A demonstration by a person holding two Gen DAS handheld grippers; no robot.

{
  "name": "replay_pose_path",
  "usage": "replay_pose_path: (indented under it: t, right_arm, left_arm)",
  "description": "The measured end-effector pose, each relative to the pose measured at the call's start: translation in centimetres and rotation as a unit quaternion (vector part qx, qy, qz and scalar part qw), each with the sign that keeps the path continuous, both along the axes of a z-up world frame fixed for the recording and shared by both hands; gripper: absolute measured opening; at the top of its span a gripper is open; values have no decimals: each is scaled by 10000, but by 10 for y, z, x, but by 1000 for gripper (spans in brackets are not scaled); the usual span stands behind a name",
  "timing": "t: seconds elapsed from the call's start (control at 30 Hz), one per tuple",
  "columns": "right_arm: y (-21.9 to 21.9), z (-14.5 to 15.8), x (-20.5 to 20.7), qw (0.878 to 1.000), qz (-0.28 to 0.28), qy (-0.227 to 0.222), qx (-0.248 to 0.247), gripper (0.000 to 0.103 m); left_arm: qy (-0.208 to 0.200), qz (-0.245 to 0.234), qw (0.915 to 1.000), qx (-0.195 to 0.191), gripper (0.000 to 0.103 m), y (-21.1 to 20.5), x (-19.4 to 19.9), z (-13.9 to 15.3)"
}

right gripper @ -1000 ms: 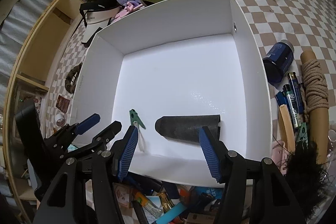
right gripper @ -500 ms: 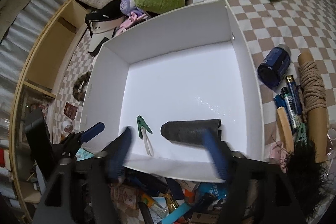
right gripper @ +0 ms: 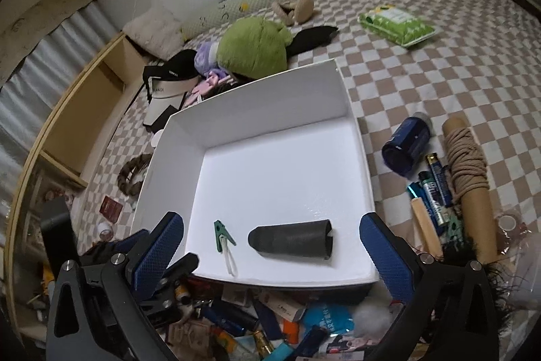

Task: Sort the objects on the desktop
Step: 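Withdraw both open tools from the shoebox back toward the pile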

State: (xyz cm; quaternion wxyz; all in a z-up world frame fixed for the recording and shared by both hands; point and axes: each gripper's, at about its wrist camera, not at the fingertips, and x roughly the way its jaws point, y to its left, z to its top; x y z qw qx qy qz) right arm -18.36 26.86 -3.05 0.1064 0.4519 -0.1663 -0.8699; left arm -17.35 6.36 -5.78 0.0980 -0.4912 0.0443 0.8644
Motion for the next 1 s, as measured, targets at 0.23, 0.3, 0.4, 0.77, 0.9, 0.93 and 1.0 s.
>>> replay_pose_path:
  t: [0.23,0.3,0.4,0.77,0.9,0.93,1.0]
  right_arm:
    - [8,7,21,9973,-304,563,347,103]
    - [11,10,27,9961,-344,698,425,103]
    - [14,12,35,9954,-245,762,525,103]
    - [25,18,67,9925,114,848,878,103]
    - [29,15,78,9916,138,748,1046,103]
    - [30,13,79,9914,144,728,1074,103]
    - [28,9,82,9908,235,673,1147,103]
  left_arm:
    - [227,24,9997,20,96,-5,12,12]
    - [324,23,9995,-1,97,-7,16,15]
    - [407,34,9991,110,102,-12,22,21]
    - [432,-48,9988,241,103,-38,43,35]
    - [341,-113,9993,116,103,-47,52,32]
    - [292,-120,9994,113,103,-49,55,30]
    - [179,-116,9997,154,103,-54,59,26]
